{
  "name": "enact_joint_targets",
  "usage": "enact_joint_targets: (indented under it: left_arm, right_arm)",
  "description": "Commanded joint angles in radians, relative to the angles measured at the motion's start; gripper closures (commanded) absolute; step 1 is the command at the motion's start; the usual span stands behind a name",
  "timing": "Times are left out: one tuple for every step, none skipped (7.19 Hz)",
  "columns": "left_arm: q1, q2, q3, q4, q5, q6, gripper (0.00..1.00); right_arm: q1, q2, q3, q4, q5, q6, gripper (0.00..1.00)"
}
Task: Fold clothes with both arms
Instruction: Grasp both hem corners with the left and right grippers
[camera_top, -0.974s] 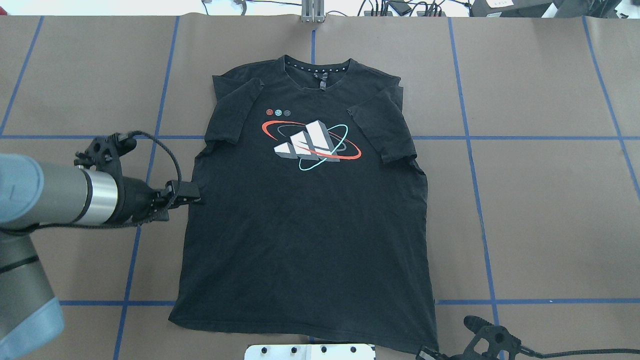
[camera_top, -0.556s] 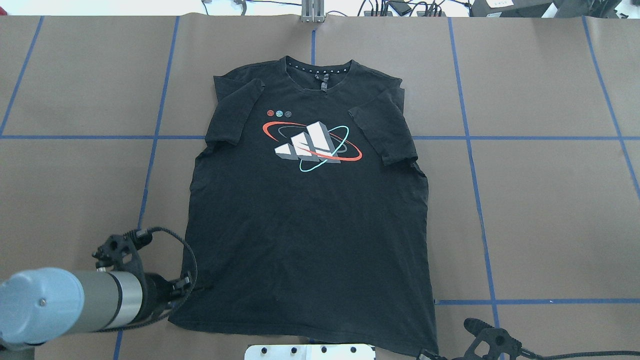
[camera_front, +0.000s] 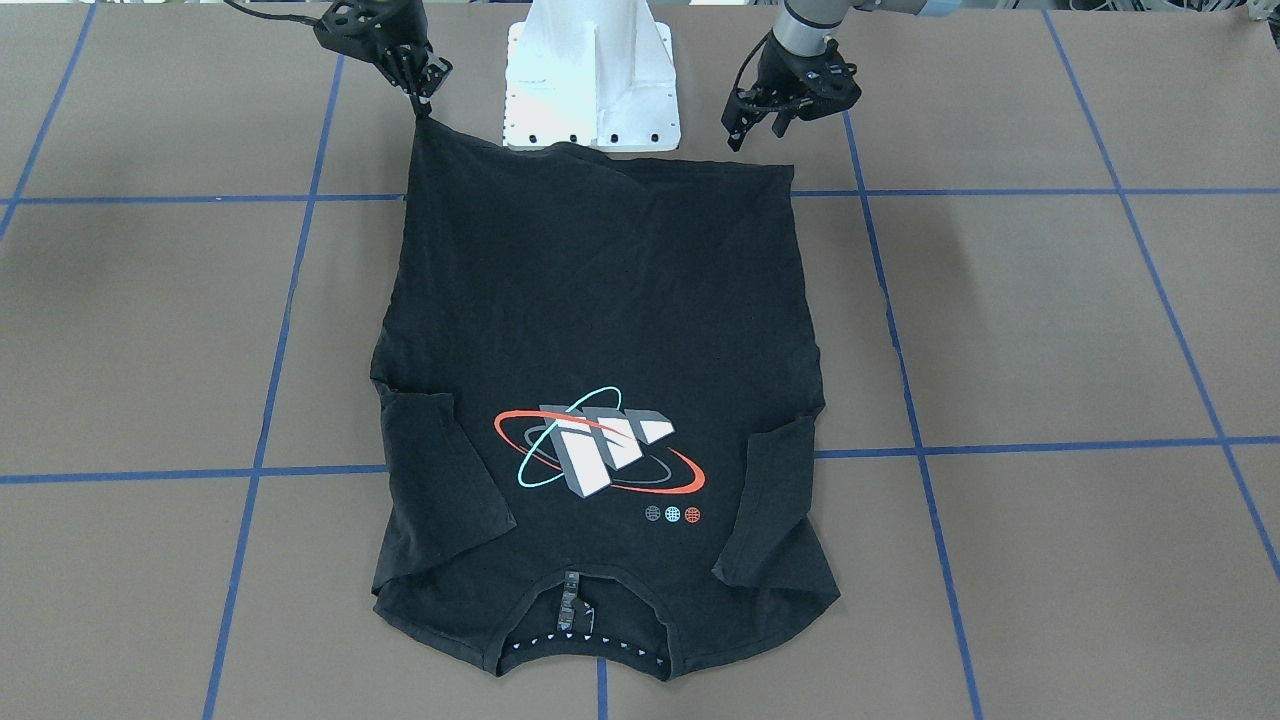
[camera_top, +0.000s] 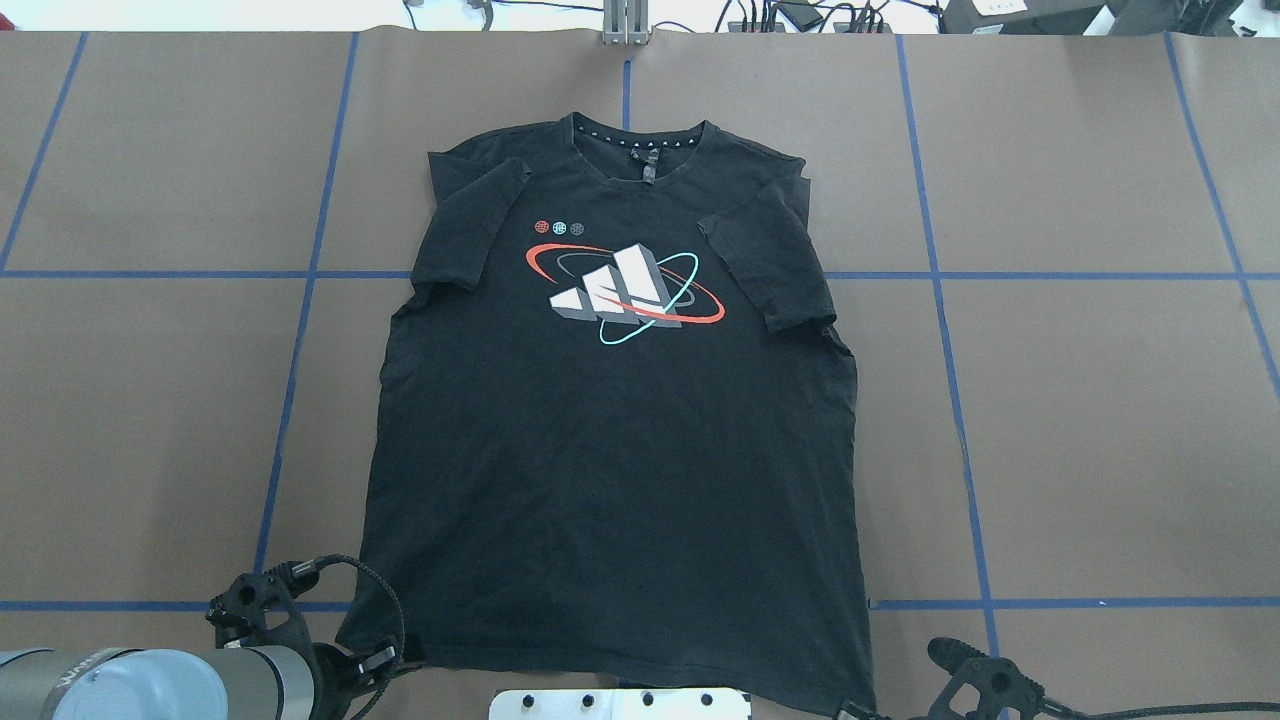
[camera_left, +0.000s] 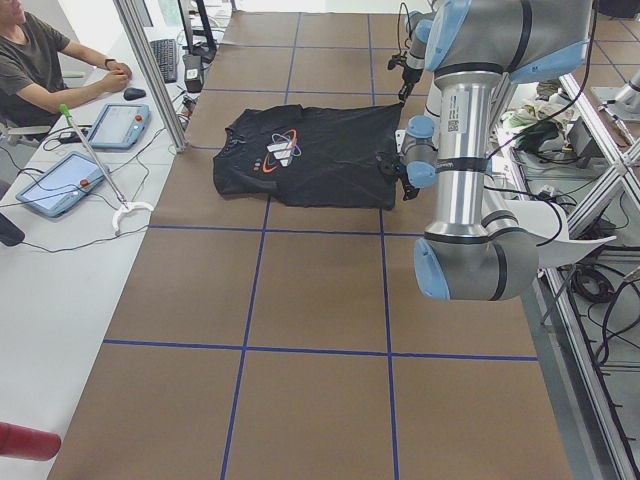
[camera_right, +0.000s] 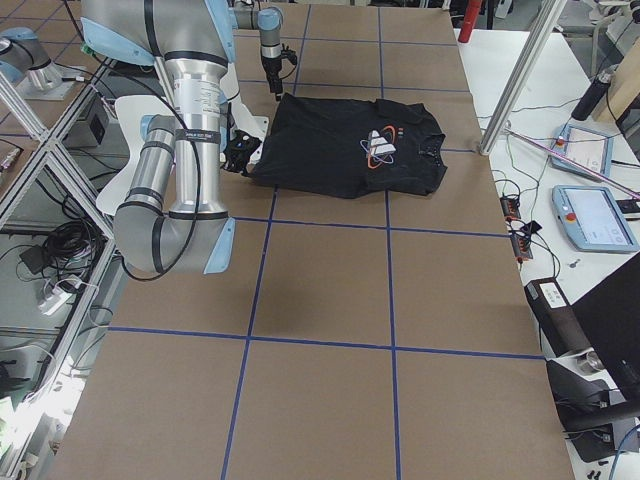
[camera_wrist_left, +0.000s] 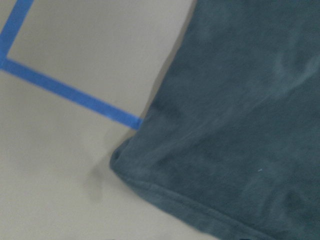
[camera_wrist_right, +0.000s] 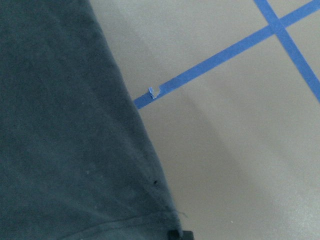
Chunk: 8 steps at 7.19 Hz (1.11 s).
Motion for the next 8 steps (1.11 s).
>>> enact_joint_targets:
  left_arm:
    - [-0.015,0.011,0.010,0.002,0.000,0.001,0.21]
    - [-0.030,0.011,0.010,0.002,-0.001,0.002,0.24]
    - [-0.045,0.012,0.019,0.002,-0.001,0.005,0.25]
    - [-0.050,0.034,0.020,0.002,-0.001,0.048,0.25]
    - [-0.053,0.045,0.019,-0.002,-0.001,0.050,0.25]
    - [-0.051,0.045,0.022,-0.002,-0.001,0.051,0.25]
    - [-0.051,0.042,0.023,-0.002,-0.001,0.050,0.30]
    - [-0.051,0.042,0.023,-0.002,-0.003,0.048,0.45]
  right_arm:
    - [0.000,0.000,0.000,0.002,0.001,0.000,1.00]
    - [0.000,0.000,0.001,0.002,0.001,0.000,1.00]
    - [0.000,0.000,0.001,0.002,0.001,0.000,1.00]
    - [0.000,0.001,0.003,0.000,0.001,0.000,1.00]
    - [0.000,0.001,0.003,0.002,0.001,0.000,1.00]
    - [0.000,0.000,0.006,0.000,0.001,0.000,1.00]
    - [0.002,0.000,0.006,0.000,0.001,0.000,1.00]
    - [0.002,-0.002,0.006,0.000,0.001,0.000,1.00]
